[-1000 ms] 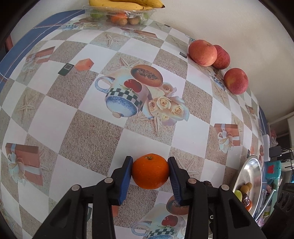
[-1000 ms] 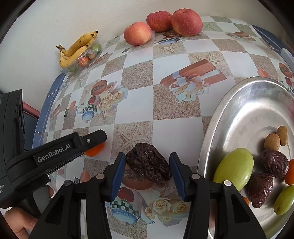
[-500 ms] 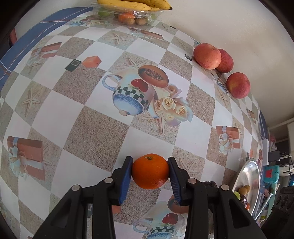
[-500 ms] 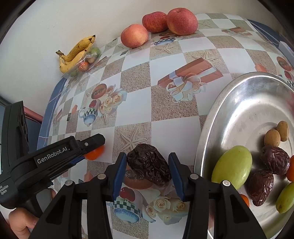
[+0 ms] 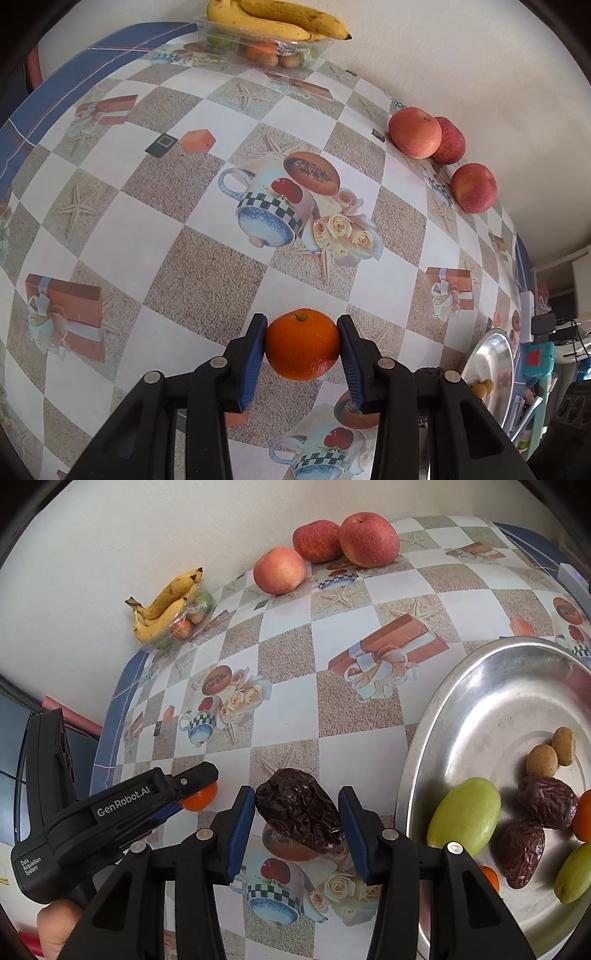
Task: Organize fruits
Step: 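Carry the date and tangerine over the steel plate and open both tools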
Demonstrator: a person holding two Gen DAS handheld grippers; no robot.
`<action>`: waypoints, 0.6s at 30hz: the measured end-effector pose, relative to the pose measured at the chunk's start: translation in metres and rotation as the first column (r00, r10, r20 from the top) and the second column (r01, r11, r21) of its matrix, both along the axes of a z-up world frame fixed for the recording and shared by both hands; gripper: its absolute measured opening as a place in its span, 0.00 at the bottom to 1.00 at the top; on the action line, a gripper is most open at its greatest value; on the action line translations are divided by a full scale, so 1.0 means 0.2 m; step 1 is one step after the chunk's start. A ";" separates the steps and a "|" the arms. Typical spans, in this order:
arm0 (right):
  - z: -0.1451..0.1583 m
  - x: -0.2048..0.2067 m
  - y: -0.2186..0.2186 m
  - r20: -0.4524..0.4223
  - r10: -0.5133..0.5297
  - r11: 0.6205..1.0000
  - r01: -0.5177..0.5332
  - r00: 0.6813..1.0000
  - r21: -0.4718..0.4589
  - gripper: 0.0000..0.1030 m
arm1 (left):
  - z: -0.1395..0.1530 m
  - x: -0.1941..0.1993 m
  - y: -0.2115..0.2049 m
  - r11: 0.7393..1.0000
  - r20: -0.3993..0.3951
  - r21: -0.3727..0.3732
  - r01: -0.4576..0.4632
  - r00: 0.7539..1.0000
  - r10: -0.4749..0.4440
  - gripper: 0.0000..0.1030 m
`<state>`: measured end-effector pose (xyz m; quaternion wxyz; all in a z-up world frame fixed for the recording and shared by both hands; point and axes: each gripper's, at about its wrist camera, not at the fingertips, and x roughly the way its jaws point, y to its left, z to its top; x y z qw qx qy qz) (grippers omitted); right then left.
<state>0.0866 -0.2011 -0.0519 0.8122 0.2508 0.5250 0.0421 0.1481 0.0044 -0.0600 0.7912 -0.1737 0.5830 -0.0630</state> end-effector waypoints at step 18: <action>0.09 -0.05 -0.02 0.037 -0.005 1.000 0.005 0.999 -0.012 0.47 | 0.12 -0.07 -0.04 1.000 0.062 0.011 0.012 0.998 -0.013 0.40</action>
